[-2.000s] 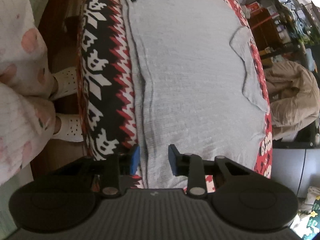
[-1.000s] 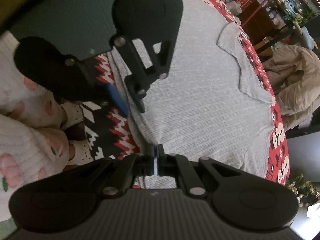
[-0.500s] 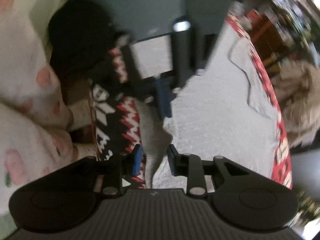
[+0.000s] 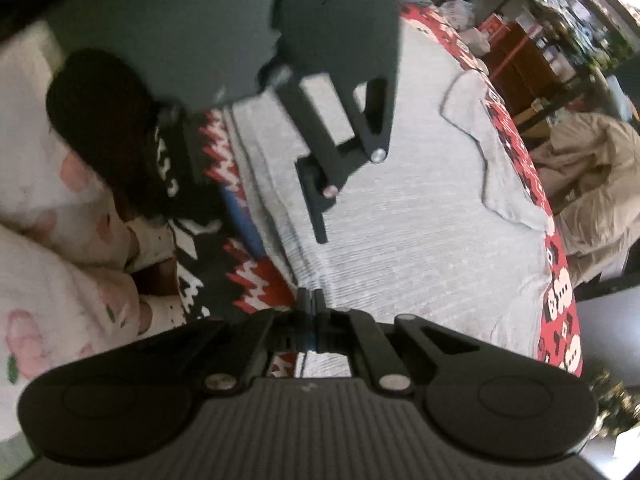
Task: Fold clothes
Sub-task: 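Grasp the grey shirt's side edge with both grippers, then lift the side edge and fold it over the shirt body with both grippers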
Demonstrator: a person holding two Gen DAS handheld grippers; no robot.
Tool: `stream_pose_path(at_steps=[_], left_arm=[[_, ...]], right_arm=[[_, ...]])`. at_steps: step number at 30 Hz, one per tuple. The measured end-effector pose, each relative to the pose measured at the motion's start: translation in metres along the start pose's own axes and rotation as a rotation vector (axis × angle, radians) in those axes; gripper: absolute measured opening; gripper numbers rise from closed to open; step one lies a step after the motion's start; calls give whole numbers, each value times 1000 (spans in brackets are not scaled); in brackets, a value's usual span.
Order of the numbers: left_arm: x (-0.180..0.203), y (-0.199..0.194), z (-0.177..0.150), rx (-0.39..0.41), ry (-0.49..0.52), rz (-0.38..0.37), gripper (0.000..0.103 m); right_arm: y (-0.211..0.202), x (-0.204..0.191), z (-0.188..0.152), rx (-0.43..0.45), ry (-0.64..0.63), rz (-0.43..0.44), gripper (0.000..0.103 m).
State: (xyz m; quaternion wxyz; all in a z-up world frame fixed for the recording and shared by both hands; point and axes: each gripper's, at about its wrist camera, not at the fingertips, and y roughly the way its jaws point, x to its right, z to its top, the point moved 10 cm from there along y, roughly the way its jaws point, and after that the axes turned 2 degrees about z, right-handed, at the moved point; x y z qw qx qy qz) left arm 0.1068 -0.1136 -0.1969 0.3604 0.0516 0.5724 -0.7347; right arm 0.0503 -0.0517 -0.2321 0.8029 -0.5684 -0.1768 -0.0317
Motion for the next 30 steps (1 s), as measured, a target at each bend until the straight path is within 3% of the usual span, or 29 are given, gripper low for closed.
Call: stream_pose_path(at_steps=[2,4,5,8,9,10,12,17,18,19,20,22,25,27,30], left_arm=[[0,4,1,-5,1,9,36],[-3,8,1,-16,1,29,27],[-5,8,1,-17,-11,28,6],[-12,7,1,-18,-46,27,4],[-14,7,1,-18,-57,26,4],[-16,7,1,-19,-69,26,4],[-20,7,1,-20,-92,25,4],[-23,5,1,-13,-114,10,4],[-23,5,1,-12,-120,8,4],[-24,4,1,-11,-124,6,4],[-23,4,1,-11,-124,9,4],[-22,4,1,-15,-114,23,5],[-16,4,-5,-47,-116,49,17],[-13,3,-10,-68,-141,64,35],[-8,0,-17,-105,-172,91,37]], right_arm=[[-2,4,1,2,27,4,0],[-3,7,2,6,41,0,0],[-3,9,2,6,45,0,0],[-3,12,0,-2,52,-1,0],[-3,12,-1,-2,45,-12,5],[-3,11,-2,-2,38,-23,23],[-3,13,-5,9,6,-63,43],[16,4,-11,-29,-8,-74,40],[20,7,-13,-41,3,-81,34],[24,9,-16,-53,13,-88,16],[28,10,-18,-68,33,-95,6],[31,17,-23,-75,65,-106,4],[31,23,-25,-67,82,-107,3],[24,23,-23,-57,85,-104,3],[8,23,-19,-46,109,-102,3]])
